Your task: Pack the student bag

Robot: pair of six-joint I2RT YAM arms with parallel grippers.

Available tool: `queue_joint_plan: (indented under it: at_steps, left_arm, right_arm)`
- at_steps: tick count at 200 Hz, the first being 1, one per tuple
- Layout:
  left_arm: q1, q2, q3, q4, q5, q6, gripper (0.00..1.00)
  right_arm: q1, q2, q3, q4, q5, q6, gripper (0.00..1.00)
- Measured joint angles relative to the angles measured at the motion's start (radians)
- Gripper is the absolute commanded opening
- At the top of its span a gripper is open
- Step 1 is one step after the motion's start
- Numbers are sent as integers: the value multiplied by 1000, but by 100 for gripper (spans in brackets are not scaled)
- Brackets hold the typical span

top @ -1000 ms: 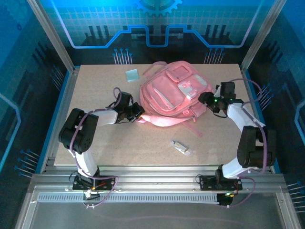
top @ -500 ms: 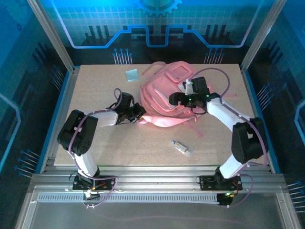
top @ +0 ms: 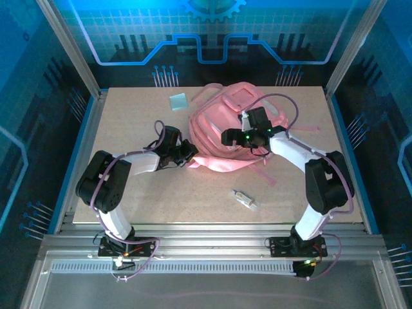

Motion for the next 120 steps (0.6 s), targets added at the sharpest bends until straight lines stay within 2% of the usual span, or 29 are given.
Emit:
queue_joint_plan:
  at_steps: [31,53,120]
  left_arm:
    - [-4,0,0,-2,0,0,0]
    - [-4,0,0,-2,0,0,0]
    - [-16,0,0,-3,-2,0,0]
  right_arm:
    - [7,-104,-39,-28,73,2,94]
    - [-1,-119,-39,-29,98,-2,94]
    - [-32,9,-40,-5,57,4,94]
